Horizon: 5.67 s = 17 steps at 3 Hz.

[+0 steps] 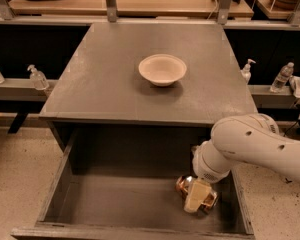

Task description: Pick orange can from top drawer and place on counter

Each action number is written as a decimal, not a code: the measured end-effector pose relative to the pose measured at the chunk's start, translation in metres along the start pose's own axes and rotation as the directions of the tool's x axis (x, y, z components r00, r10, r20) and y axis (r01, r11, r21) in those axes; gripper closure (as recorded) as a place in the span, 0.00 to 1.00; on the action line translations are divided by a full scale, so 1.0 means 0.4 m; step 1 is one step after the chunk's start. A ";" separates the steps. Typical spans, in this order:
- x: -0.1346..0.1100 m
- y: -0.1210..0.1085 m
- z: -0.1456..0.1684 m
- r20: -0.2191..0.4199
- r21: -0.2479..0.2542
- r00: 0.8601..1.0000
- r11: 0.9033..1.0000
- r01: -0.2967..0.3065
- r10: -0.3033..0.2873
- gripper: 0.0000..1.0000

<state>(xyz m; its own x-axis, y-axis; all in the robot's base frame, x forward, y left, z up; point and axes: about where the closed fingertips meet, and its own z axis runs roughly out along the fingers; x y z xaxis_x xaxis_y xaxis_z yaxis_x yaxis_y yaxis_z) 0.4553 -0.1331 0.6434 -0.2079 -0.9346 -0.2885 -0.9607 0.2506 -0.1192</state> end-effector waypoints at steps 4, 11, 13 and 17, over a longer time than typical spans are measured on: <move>0.077 -0.002 0.045 -0.079 0.034 0.996 0.998 0.050 -0.047 0.61; -0.369 -0.277 -0.627 -0.002 0.136 0.880 0.872 0.470 -0.475 1.00; -0.290 -0.288 -0.441 -0.164 0.048 0.870 0.877 0.477 -0.465 1.00; -0.270 -0.407 -0.503 -0.107 0.145 0.914 0.903 0.403 -0.391 0.85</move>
Offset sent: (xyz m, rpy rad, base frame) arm -0.0018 -0.0302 -0.0330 -0.1064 -0.0284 -0.0029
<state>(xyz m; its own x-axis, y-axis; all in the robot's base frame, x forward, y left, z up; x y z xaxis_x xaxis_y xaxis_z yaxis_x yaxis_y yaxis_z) 0.5970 -0.1239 0.8851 0.1659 -0.9794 -0.1152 -0.9253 -0.1142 -0.3617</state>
